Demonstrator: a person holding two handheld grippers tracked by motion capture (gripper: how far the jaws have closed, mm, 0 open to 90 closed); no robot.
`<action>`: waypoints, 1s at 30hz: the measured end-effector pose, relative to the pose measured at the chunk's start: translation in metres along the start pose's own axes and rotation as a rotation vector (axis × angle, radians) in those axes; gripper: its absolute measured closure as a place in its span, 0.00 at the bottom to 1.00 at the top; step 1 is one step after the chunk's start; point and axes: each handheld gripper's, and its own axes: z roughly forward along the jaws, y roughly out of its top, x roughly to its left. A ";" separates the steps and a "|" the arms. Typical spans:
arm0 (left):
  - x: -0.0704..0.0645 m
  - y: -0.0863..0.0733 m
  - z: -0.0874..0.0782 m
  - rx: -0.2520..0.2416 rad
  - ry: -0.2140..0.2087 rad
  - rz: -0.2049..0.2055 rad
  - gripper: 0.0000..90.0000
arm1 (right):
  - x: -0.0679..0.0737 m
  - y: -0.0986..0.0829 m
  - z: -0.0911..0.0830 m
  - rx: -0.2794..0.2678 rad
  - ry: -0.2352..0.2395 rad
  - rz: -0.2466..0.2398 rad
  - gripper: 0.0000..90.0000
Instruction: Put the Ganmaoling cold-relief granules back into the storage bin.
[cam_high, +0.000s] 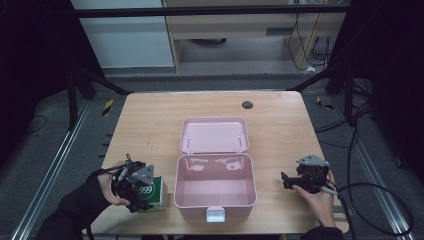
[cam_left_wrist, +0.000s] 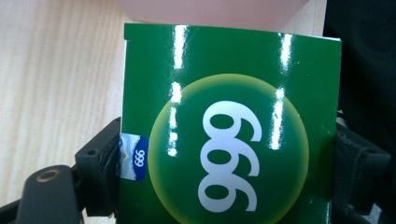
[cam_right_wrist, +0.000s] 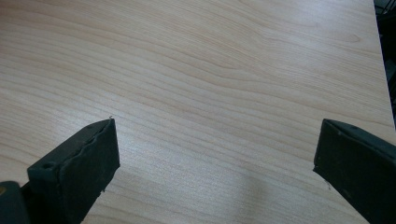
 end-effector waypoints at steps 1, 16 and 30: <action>0.000 0.001 -0.002 0.001 0.002 0.000 0.16 | 0.000 0.000 0.000 -0.002 -0.001 0.004 0.01; 0.003 0.019 -0.045 -0.044 0.030 -0.009 0.16 | -0.001 0.000 -0.001 -0.014 0.004 0.020 0.01; 0.003 0.037 -0.073 -0.063 0.046 -0.007 0.16 | -0.001 0.000 -0.001 -0.009 0.001 0.016 0.01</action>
